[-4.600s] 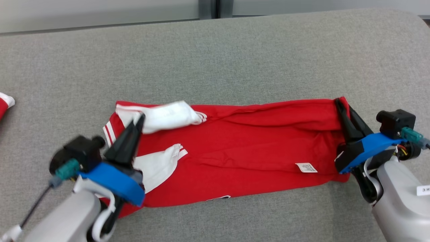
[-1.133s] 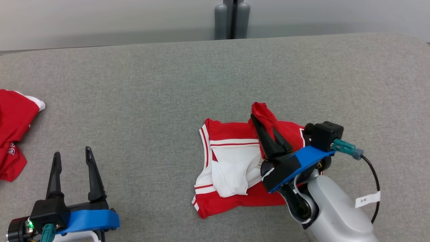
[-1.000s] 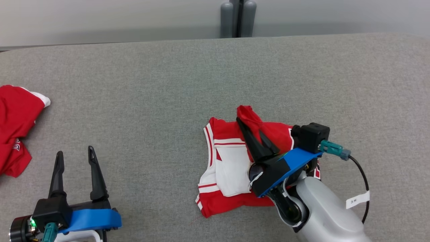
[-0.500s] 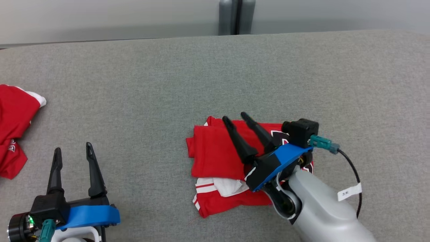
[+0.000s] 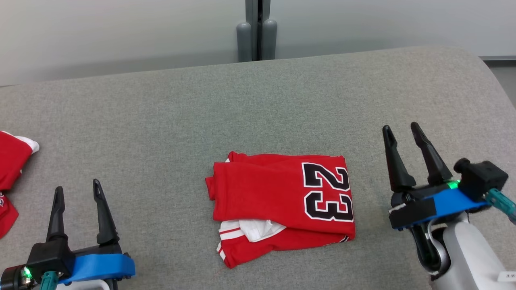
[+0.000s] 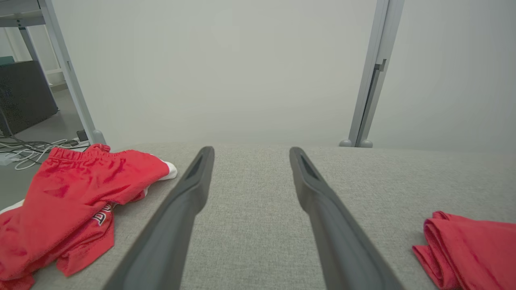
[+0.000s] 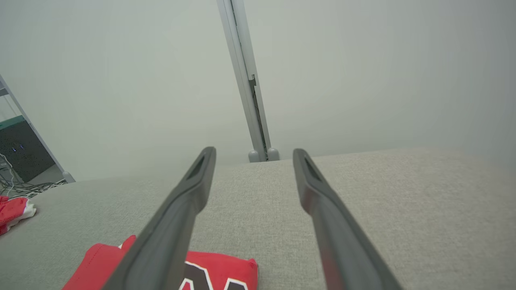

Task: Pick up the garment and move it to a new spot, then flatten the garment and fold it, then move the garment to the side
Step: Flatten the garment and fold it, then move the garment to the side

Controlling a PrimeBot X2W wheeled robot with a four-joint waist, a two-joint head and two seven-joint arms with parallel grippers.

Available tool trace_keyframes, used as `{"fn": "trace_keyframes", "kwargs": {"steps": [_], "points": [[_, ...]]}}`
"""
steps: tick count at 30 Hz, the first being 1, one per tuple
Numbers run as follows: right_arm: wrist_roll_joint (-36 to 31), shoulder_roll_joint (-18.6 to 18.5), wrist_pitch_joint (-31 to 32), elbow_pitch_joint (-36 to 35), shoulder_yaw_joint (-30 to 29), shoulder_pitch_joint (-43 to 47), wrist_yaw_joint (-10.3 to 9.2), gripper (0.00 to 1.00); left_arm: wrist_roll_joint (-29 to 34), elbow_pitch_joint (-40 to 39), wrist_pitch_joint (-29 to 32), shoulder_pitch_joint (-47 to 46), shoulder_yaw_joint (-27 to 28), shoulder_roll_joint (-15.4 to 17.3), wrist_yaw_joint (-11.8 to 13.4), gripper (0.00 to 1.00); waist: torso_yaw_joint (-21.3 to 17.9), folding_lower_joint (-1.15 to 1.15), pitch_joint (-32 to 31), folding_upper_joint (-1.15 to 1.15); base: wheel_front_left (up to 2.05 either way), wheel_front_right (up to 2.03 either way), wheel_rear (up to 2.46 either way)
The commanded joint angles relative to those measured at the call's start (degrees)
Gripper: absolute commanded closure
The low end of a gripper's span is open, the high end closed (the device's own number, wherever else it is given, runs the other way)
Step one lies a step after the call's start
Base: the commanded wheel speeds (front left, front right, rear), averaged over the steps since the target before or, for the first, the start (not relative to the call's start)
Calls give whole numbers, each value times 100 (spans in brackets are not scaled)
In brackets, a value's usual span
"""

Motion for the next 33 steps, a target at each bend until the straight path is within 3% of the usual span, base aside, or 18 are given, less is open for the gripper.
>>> {"fn": "trace_keyframes", "kwargs": {"steps": [1,13,33], "points": [[-162,42,-18,-174,-181,291,3,0,56,-20,-15,89,0,-7,15,0,-10,1,-59,-1,0,0,0],[-815,432,-18,-629,-718,1632,2,0,258,111,-15,339,-102,7,-43,0,222,1,-483,-1,0,0,0],[-1243,639,-20,-221,-652,2078,2,0,233,390,-14,592,-296,128,-208,0,437,1,-887,-1,0,0,0]]}}
